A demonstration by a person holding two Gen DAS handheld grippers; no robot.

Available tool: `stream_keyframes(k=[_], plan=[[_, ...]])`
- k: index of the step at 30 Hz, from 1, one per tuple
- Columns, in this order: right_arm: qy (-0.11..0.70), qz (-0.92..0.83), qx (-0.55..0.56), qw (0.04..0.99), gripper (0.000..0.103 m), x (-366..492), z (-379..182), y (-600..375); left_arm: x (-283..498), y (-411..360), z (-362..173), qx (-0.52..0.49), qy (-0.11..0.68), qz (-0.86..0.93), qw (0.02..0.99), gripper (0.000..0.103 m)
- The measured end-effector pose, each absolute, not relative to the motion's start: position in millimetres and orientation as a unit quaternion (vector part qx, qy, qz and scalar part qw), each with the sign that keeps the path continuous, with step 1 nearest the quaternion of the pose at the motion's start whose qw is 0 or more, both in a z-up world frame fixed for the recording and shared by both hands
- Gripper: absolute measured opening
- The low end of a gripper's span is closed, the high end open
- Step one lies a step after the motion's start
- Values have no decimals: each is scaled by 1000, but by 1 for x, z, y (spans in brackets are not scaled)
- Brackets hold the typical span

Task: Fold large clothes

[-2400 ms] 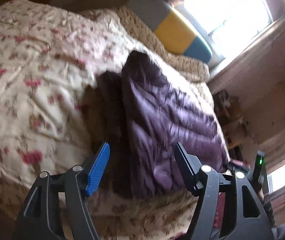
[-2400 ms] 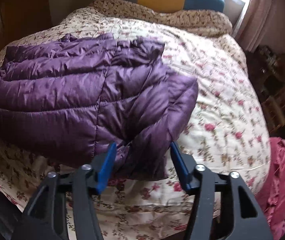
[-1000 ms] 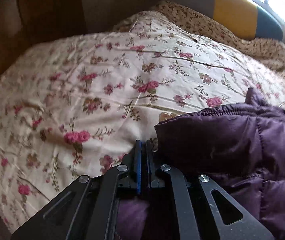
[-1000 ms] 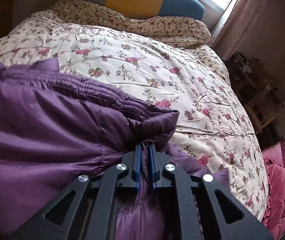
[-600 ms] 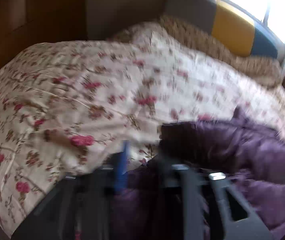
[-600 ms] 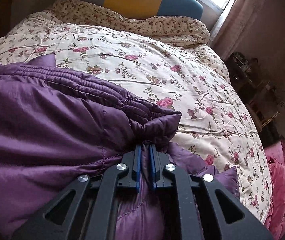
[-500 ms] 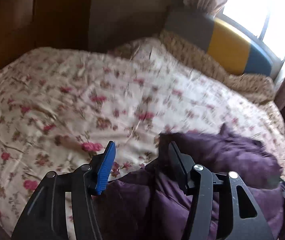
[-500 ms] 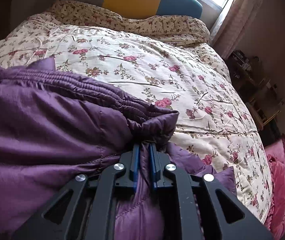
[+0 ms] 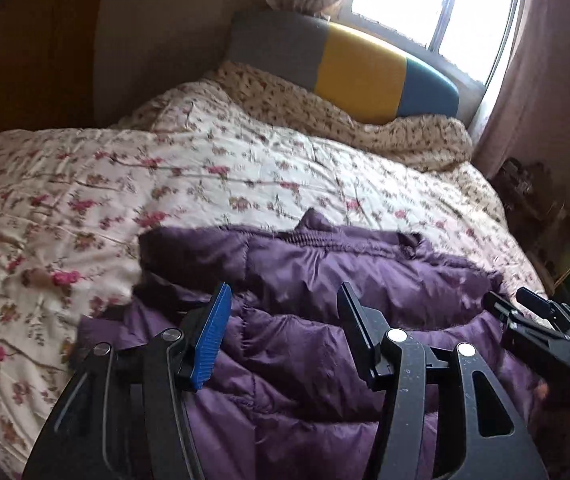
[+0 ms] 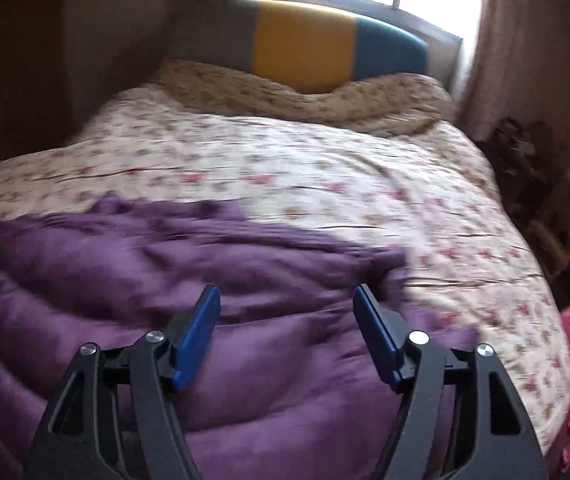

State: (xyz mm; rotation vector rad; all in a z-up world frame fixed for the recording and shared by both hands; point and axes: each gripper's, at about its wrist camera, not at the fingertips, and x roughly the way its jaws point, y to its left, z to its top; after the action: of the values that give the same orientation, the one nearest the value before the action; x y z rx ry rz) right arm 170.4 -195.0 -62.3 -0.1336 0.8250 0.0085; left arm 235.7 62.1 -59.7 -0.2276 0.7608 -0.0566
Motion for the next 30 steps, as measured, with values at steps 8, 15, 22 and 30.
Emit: stream_keyframes(k=[8, 15, 22, 30], plan=[[418, -8, -88, 904, 71, 204, -106, -169, 262, 70, -98, -99, 395, -12, 913, 57], [427, -6, -75, 901, 72, 218, -132, -171, 274, 71, -114, -112, 400, -8, 910, 59], [429, -5, -71, 900, 73, 218, -131, -172, 275, 69, -114, -109, 405, -4, 908, 59], [424, -23, -89, 901, 83, 207, -111, -170, 228, 57, -73, -133, 366, -16, 921, 59]])
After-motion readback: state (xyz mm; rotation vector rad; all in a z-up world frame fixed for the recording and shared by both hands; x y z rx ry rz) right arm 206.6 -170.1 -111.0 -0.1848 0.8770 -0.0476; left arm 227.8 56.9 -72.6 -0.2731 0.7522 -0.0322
